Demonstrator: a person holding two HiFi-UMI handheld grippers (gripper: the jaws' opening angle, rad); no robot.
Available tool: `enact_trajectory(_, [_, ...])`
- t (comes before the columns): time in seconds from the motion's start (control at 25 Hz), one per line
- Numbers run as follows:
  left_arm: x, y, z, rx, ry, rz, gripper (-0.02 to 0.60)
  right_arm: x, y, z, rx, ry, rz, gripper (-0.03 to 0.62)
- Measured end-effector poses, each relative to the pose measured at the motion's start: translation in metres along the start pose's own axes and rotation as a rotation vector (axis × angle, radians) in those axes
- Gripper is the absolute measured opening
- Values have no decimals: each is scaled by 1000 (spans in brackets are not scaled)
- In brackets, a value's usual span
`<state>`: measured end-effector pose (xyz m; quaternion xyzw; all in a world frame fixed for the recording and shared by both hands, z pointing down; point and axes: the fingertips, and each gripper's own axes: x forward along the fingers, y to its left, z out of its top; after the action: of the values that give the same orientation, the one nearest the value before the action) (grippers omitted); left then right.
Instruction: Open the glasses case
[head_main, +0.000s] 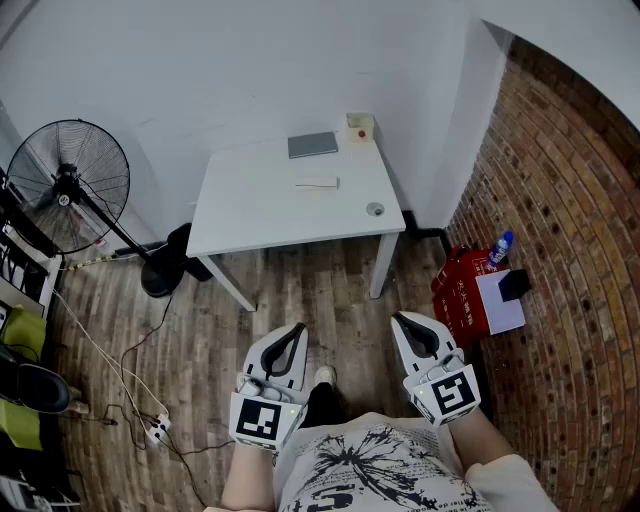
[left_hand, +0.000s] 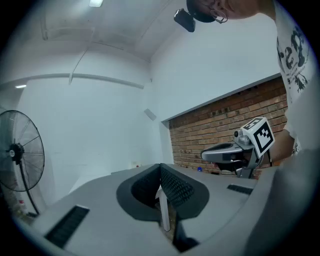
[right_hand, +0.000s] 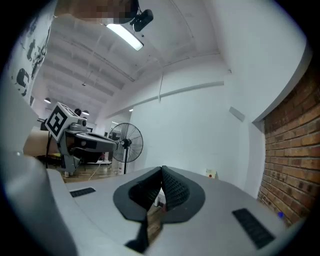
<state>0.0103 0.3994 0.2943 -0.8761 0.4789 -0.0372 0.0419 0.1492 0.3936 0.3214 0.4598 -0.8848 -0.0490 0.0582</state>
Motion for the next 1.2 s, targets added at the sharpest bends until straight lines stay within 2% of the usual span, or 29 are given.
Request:
enact_trajectory(0.4, [-2, -14, -6, -20, 45, 5, 14, -12, -2, -3, -4, 1, 15, 9])
enact_trajectory(0.56, [2, -20, -3, -24, 17, 6, 14, -16, -14, -7, 49, 0, -23, 11])
enact_trajectory(0.68, [4, -23, -3, -20, 26, 4, 14, -13, -26, -4, 106, -44, -45, 11])
enact_trajectory(0.72, [6, -22, -3, -17, 29, 4, 14, -10, -27, -2, 111, -56, -26, 217])
enact_trajectory(0.76, [8, -21, -3, -13, 29, 5, 14, -5, -27, -1, 102, -59, -9, 464])
enact_trajectory(0.8, [10, -20, -3, -9, 27, 5, 14, -1, -28, 0, 81, -56, -8, 500])
enact_trajectory(0.88, [14, -15, -4, -3, 26, 6, 14, 8, -34, -2, 44, -43, -32, 506])
enact_trajectory(1.04, [26, 5, -14, 20, 75, 8, 14, 33, -46, -5, 54, -33, -48, 517])
enact_trajectory(1.2, [48, 37, -24, 13, 74, 1, 14, 71, -58, -9, 55, -20, -70, 525])
